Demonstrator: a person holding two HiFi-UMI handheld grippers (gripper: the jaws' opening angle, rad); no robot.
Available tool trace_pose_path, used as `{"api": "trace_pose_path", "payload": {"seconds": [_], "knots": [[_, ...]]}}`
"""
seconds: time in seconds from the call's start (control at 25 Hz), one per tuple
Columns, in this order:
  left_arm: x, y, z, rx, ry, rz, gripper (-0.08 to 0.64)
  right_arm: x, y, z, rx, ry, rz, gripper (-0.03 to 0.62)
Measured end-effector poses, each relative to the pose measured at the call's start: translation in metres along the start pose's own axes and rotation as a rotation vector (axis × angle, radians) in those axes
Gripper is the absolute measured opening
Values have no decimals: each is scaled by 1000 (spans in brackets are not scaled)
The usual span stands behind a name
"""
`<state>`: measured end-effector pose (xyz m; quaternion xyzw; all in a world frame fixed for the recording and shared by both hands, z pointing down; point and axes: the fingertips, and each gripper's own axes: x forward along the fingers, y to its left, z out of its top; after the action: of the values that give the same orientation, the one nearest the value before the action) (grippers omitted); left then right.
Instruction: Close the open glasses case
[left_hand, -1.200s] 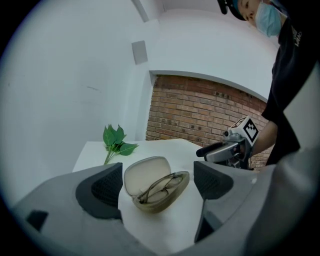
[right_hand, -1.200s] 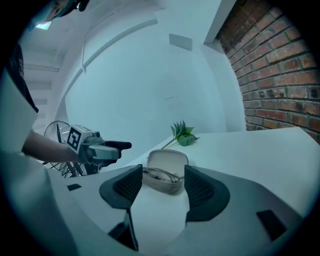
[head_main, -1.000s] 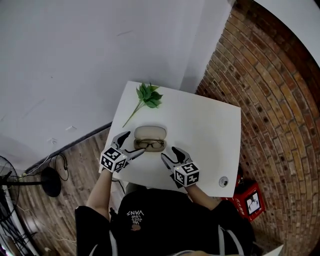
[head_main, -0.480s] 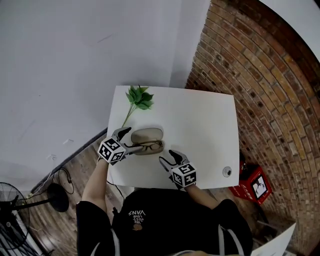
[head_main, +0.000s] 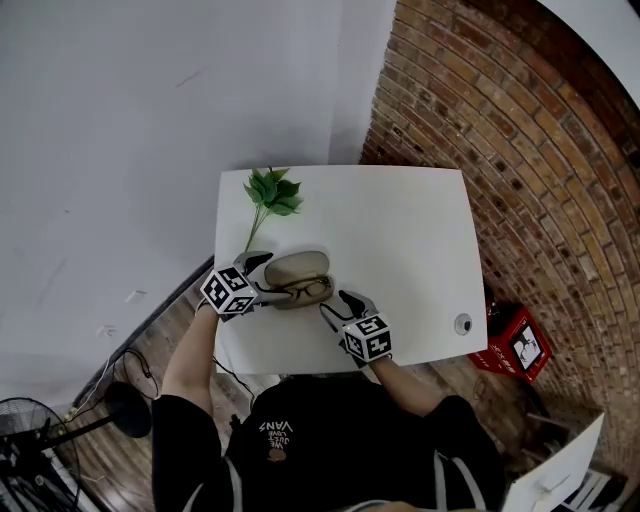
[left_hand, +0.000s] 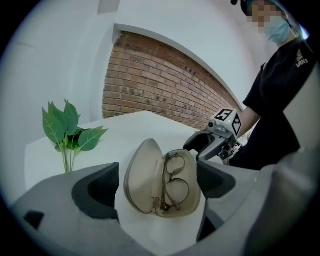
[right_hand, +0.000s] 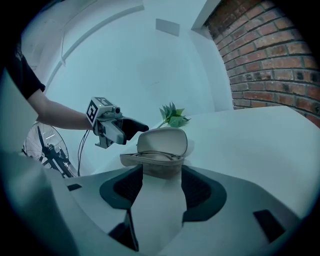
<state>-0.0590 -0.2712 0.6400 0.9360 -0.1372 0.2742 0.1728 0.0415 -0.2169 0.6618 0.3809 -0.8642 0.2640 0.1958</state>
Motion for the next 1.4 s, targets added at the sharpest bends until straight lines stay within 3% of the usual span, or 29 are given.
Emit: {"api": "trace_pose_path", "payload": {"seconds": [0.24, 0.56, 1.2, 1.4], "knots": [[4, -9, -9, 63, 93, -97, 488, 9, -2, -3, 14, 8, -26, 239], [0, -21, -3, 90, 79, -130, 488, 10, -2, -2, 31, -7, -42, 241], [-14, -86, -10, 251, 96, -176, 488, -4, -3, -9, 39, -10, -76, 236], [-15, -101, -16, 249, 83, -181, 488, -17, -6, -7, 55, -36, -97, 232]]}}
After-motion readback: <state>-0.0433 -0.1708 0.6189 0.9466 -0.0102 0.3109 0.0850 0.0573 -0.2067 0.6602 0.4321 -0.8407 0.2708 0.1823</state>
